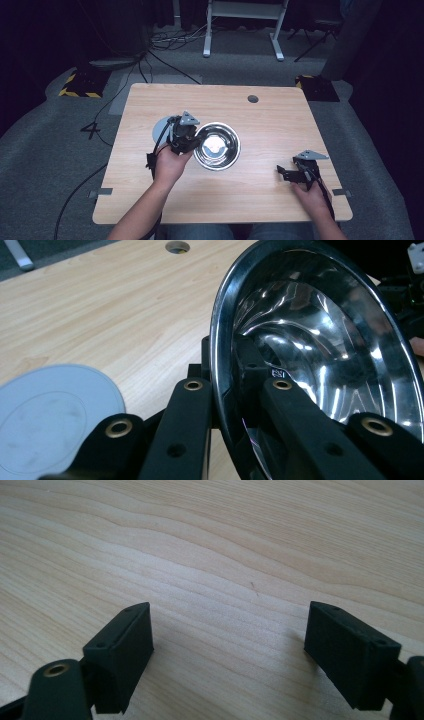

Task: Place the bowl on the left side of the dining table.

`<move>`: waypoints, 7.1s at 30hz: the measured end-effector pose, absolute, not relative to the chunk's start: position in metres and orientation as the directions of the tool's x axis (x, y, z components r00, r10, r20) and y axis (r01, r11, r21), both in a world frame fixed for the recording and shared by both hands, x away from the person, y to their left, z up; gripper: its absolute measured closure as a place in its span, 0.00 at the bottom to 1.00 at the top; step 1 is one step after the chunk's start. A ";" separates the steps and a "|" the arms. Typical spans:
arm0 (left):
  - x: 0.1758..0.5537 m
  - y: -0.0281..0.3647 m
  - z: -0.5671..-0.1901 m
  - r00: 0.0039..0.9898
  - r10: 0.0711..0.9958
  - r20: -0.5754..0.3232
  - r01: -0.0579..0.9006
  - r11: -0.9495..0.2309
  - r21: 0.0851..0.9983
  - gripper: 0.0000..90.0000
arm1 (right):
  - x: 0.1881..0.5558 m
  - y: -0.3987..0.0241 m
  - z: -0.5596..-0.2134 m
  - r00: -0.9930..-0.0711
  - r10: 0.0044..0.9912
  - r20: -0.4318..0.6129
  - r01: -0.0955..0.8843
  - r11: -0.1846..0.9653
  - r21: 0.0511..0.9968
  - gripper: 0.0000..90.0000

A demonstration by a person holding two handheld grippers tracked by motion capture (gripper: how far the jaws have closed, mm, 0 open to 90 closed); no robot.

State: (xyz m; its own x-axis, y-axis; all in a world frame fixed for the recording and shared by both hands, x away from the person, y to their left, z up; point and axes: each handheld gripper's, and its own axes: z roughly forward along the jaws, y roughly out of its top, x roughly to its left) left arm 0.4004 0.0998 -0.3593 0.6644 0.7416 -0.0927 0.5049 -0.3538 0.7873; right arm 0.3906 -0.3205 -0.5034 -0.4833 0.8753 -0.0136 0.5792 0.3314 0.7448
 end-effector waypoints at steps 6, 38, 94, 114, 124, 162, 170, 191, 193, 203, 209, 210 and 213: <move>0.413 0.105 -0.354 0.648 0.756 -0.090 0.509 -0.343 0.789 0.96 | 0.391 -0.321 -0.503 -0.483 0.876 -0.014 0.581 0.332 0.744 0.21; 0.483 0.158 -0.364 0.498 0.838 -0.224 0.619 -0.163 0.768 0.95 | 0.391 -0.321 -0.503 -0.482 0.876 -0.014 0.580 0.332 0.744 0.21; 0.527 0.233 -0.458 0.187 0.899 -0.396 0.816 0.083 0.573 0.96 | 0.391 -0.321 -0.503 -0.483 0.875 -0.016 0.579 0.333 0.744 0.21; 0.531 0.232 -0.471 0.164 0.909 -0.382 0.838 0.076 0.540 0.95 | 0.391 -0.321 -0.503 -0.484 0.875 -0.017 0.579 0.334 0.744 0.21; 0.530 0.232 -0.474 0.141 0.907 -0.396 0.835 0.106 0.540 0.95 | 0.391 -0.321 -0.503 -0.482 0.876 -0.015 0.580 0.332 0.744 0.21; 0.477 0.207 -0.404 0.335 0.927 -0.167 0.655 -0.102 0.749 0.43 | 0.391 -0.321 -0.503 -0.484 0.875 -0.017 0.579 0.334 0.744 0.21; 0.442 0.206 -0.384 0.411 0.892 -0.188 0.619 -0.121 0.776 0.42 | 0.390 -0.321 -0.504 -0.483 0.875 -0.017 0.575 0.332 0.748 0.21; 0.348 0.205 -0.371 0.482 0.871 -0.090 0.517 -0.200 0.832 0.42 | 0.391 -0.321 -0.503 -0.485 0.875 -0.015 0.579 0.334 0.744 0.21; 0.342 0.204 -0.372 0.483 0.872 -0.080 0.514 -0.208 0.832 0.42 | 0.391 -0.321 -0.503 -0.485 0.875 -0.015 0.579 0.334 0.744 0.21; 0.316 0.209 -0.381 0.505 0.860 -0.069 0.500 -0.227 0.835 0.41 | 0.391 -0.321 -0.503 -0.485 0.875 -0.015 0.579 0.334 0.744 0.21; 0.300 0.211 -0.388 0.527 0.848 -0.054 0.500 -0.259 0.826 0.41 | 0.391 -0.321 -0.503 -0.484 0.875 -0.013 0.581 0.332 0.743 0.21; 0.299 0.211 -0.389 0.526 0.849 -0.060 0.504 -0.253 0.826 0.40 | 0.391 -0.321 -0.503 -0.484 0.875 -0.013 0.580 0.332 0.743 0.21; 0.297 0.213 -0.394 0.527 0.848 -0.057 0.524 -0.271 0.807 0.40 | 0.391 -0.321 -0.503 -0.485 0.875 -0.015 0.579 0.334 0.744 0.21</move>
